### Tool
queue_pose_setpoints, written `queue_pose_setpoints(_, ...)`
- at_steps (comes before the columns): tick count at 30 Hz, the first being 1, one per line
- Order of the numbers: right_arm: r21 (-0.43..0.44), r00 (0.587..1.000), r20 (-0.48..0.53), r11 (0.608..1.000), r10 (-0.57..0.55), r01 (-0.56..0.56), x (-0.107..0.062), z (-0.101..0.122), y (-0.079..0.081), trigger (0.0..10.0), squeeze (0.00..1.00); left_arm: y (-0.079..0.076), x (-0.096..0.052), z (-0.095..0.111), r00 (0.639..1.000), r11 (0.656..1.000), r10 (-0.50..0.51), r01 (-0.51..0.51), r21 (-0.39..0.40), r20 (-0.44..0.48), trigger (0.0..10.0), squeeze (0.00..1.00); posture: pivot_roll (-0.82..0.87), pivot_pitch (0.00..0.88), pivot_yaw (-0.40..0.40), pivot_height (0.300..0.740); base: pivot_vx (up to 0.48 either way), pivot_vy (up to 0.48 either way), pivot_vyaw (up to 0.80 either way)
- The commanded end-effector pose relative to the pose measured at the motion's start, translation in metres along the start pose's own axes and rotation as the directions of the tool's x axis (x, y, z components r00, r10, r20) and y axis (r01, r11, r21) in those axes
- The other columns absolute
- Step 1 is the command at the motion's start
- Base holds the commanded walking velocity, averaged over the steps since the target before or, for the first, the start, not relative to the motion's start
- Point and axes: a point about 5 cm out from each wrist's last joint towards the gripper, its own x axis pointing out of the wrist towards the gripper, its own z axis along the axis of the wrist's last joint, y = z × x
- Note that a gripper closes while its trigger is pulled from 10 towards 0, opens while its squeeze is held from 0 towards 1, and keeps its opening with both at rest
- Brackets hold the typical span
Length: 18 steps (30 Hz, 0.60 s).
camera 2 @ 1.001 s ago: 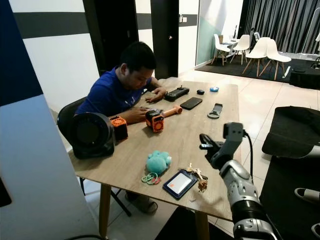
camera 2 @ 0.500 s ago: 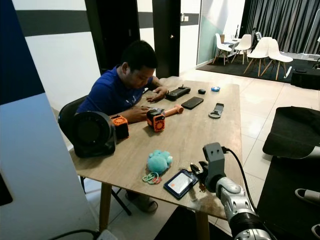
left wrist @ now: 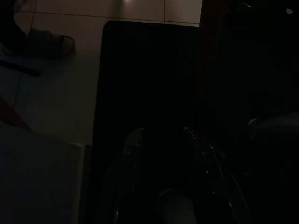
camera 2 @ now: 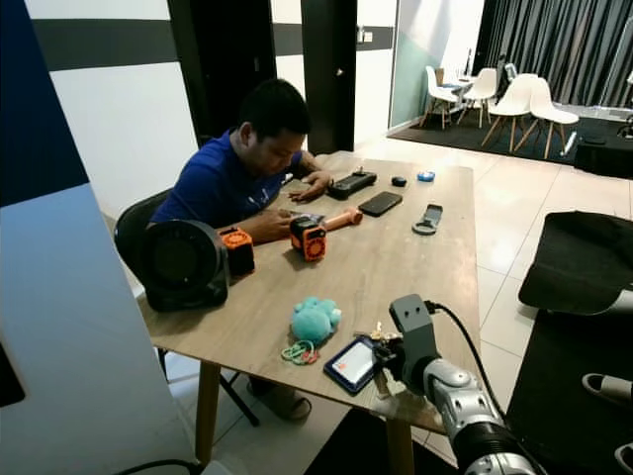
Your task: Hang keys on a hook
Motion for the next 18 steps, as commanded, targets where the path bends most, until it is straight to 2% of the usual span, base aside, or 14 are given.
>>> queue_pose_setpoints(1,0.024,0.998,-0.070,1.000,-0.004,0.006,-0.002,-0.014,-0.001,10.0,0.00,-0.001,0.001,0.000,1.000,1.000,-0.014,0.014,0.004,-0.009,10.0,0.00,0.07,0.020,0.001,0.740,0.000,0.000,0.00)
queue_pose_setpoints(12,0.022,0.996,-0.085,0.999,-0.030,0.032,-0.006,-0.012,-0.009,10.0,0.00,-0.001,0.002,0.002,1.000,1.000,-0.026,0.026,-0.003,-0.004,10.0,0.00,0.07,0.016,0.005,0.740,0.000,0.000,0.00)
queue_pose_setpoints(15,0.026,0.995,-0.081,0.998,-0.057,0.059,-0.008,-0.010,-0.014,10.0,0.00,-0.001,0.002,0.002,1.000,1.000,-0.024,0.024,-0.006,-0.002,10.0,0.00,0.07,0.015,0.004,0.740,0.000,0.000,0.00)
queue_pose_setpoints(18,0.050,0.991,-0.049,0.991,-0.124,0.126,-0.015,-0.006,-0.026,10.0,0.00,-0.001,0.002,0.002,1.000,1.000,-0.023,0.023,-0.011,0.000,10.0,0.00,0.07,0.016,0.002,0.740,0.000,0.000,0.00)
